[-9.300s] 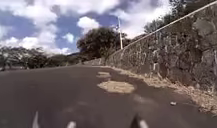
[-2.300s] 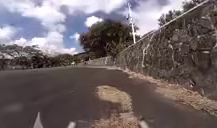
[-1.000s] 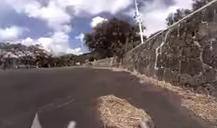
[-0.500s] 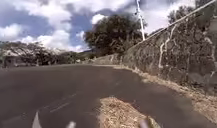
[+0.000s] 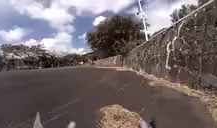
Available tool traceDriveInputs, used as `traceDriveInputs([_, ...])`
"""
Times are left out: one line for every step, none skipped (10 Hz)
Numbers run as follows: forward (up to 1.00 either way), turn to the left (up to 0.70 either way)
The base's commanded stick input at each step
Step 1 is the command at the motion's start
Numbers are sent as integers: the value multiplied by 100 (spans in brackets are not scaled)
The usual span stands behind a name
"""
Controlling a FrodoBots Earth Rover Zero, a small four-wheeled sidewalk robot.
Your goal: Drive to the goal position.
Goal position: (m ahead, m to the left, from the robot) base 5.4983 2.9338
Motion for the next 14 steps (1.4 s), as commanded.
traceDriveInputs([50, 0])
traceDriveInputs([50, 0])
traceDriveInputs([50, 0])
traceDriveInputs([50, 0])
traceDriveInputs([50, 0])
traceDriveInputs([50, 0])
traceDriveInputs([50, 0])
traceDriveInputs([50, 0])
traceDriveInputs([50, 4])
traceDriveInputs([50, 13])
traceDriveInputs([50, 22])
traceDriveInputs([50, 25])
traceDriveInputs([50, 25])
traceDriveInputs([50, 25])
